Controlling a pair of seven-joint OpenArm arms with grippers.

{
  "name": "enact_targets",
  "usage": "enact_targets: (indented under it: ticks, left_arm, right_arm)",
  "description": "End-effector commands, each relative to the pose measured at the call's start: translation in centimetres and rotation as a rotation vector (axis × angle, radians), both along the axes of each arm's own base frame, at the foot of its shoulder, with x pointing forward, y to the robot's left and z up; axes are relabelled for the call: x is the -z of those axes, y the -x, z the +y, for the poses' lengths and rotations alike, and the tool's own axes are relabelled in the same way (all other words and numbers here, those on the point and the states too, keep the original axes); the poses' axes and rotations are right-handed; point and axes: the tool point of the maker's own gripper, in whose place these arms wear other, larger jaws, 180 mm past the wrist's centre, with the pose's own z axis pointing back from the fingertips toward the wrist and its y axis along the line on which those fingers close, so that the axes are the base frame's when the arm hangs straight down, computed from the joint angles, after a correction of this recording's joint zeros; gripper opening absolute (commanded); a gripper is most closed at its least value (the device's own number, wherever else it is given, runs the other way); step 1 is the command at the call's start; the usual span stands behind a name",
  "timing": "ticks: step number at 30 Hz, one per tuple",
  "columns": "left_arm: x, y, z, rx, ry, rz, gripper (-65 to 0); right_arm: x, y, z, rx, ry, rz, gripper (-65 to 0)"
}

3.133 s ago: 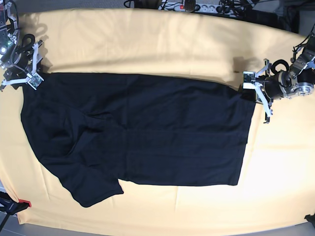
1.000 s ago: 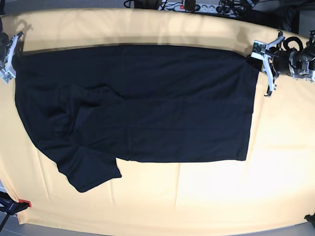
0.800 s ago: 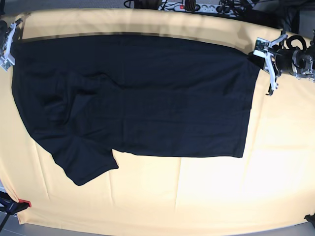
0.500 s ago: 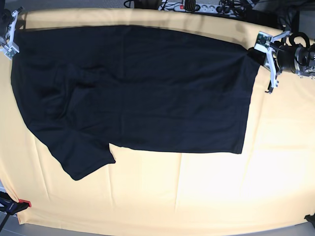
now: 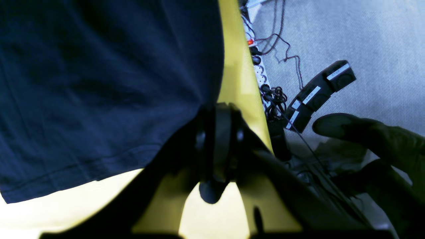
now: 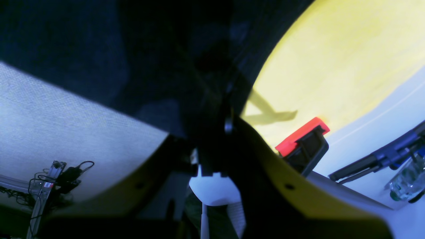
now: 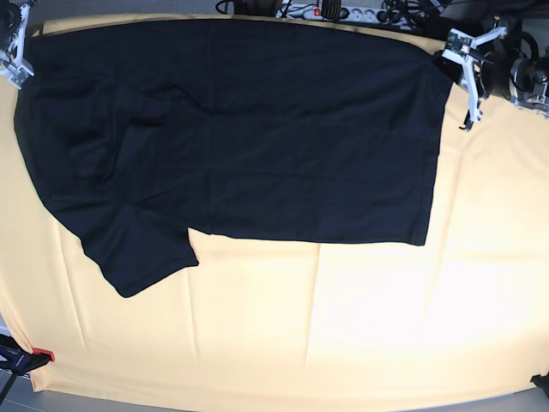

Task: Fold the T-shirt properly
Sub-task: 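Pull the held shirt edge toward the robot with both grippers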

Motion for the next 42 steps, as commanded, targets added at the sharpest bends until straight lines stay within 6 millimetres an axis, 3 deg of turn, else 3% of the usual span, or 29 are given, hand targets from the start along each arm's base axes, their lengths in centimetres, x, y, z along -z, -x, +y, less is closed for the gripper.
enact_targets:
  ticks: [1, 6, 8, 10, 11, 12, 14, 16, 20, 27, 33, 37, 42]
  left_arm:
    - [-0.5, -0.5, 0.7, 0.010, -0.032, -0.015, -65.0]
    - [-0.4, -0.5, 0.7, 0.009, -0.036, -0.018, -65.0]
    - [-0.3, -0.6, 0.9, 0.008, -0.045, -0.021, -65.0]
    - [-0.2, -0.7, 1.3, -0.004, -0.070, -0.026, -55.7]
    - [-0.1, -0.8, 1.4, -0.021, -0.079, -0.022, -49.3]
    - [-0.1, -0.8, 1.5, -0.042, -0.089, -0.016, -42.5]
    - [0.0, -0.8, 1.9, -0.086, -0.115, -0.001, -30.7]
    - [0.2, -0.9, 2.4, -0.111, -0.148, 0.003, -26.0]
    - [0.1, -0.7, 2.7, -0.126, -0.201, 0.003, -26.0]
    - [-1.1, 0.5, 0.5, -0.073, -0.202, -0.006, -26.0]
    - [-1.7, 0.7, 0.4, -0.034, -0.251, -0.042, -26.0]
    - [-1.8, 0.7, 0.3, -0.027, -0.257, -0.049, -26.0]
    - [-1.7, -0.3, 0.5, -0.039, -0.266, -0.100, -26.0]
  right_arm:
    - [-0.8, -0.4, -1.0, -0.014, 0.047, 0.002, -65.0]
    - [-0.8, -0.4, -0.9, -0.008, 0.042, -0.001, -65.0]
    - [-0.9, -0.6, -1.2, 0.024, 0.057, -0.021, -50.6]
    - [-1.0, -0.7, -1.4, 0.053, 0.068, -0.039, -32.9]
    - [-1.0, -0.8, -1.4, 0.055, 0.068, -0.041, -27.9]
    - [-1.0, -0.7, -1.4, 0.056, 0.068, -0.041, -26.8]
    - [-1.0, -0.8, -1.4, 0.058, 0.069, -0.043, -26.9]
    - [-1.1, -0.9, -1.3, 0.054, 0.069, -0.047, -26.9]
    - [-1.8, -1.2, -0.7, 0.028, 0.090, -0.042, -26.9]
    - [-4.0, -2.6, 1.1, -0.034, 0.135, -0.078, -26.9]
    - [-5.3, -2.9, 1.7, -0.046, 0.171, -0.085, -26.9]
    - [-7.0, -3.9, 0.9, -0.018, 0.210, -0.148, -26.9]
    - [-10.6, -5.7, -0.9, 0.034, 0.262, -0.277, -27.1]
